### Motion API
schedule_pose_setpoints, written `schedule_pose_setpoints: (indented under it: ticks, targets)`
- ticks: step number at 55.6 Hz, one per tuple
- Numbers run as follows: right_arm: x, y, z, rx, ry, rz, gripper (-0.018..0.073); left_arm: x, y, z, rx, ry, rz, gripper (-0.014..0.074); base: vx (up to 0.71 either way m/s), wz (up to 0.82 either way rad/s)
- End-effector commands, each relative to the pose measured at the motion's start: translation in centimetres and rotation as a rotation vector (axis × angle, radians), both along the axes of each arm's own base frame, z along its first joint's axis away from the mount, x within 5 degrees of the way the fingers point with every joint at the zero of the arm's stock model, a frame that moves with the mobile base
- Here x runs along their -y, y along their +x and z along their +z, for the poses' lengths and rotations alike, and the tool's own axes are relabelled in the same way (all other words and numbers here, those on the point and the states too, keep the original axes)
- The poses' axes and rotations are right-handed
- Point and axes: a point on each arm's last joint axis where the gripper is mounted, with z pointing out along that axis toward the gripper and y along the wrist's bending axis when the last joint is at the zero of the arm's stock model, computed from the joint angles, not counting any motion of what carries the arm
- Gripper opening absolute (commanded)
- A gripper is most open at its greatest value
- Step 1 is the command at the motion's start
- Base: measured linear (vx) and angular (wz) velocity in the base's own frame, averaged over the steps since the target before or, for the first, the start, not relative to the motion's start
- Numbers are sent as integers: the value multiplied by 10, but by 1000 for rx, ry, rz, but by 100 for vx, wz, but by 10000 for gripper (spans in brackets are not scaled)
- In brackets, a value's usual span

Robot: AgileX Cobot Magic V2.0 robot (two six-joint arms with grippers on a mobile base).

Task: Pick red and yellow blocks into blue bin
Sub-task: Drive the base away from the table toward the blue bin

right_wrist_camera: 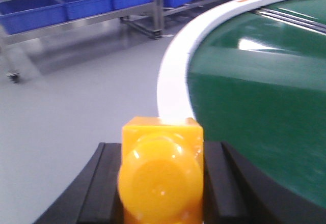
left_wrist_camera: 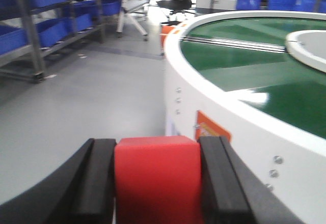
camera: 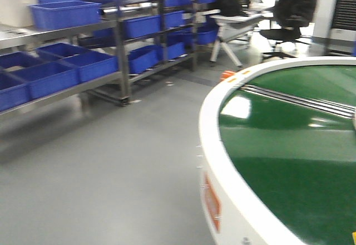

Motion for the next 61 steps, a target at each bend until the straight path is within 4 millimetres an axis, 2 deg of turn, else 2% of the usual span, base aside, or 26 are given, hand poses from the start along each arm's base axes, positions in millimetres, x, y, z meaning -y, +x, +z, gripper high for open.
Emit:
schedule_pose_setpoints:
  ticks: [1,27,61]
  targets:
    - [1,2,16,107,11,-10,-11,-1,0,16,90,-54,10,0,-12,71]
    - [1,2,16,107,11,-10,-11,-1,0,16,89,-54,10,0,-3,63]
    - [1,2,16,107,11,-10,-11,-1,0,16,89,-54,10,0,13,35]
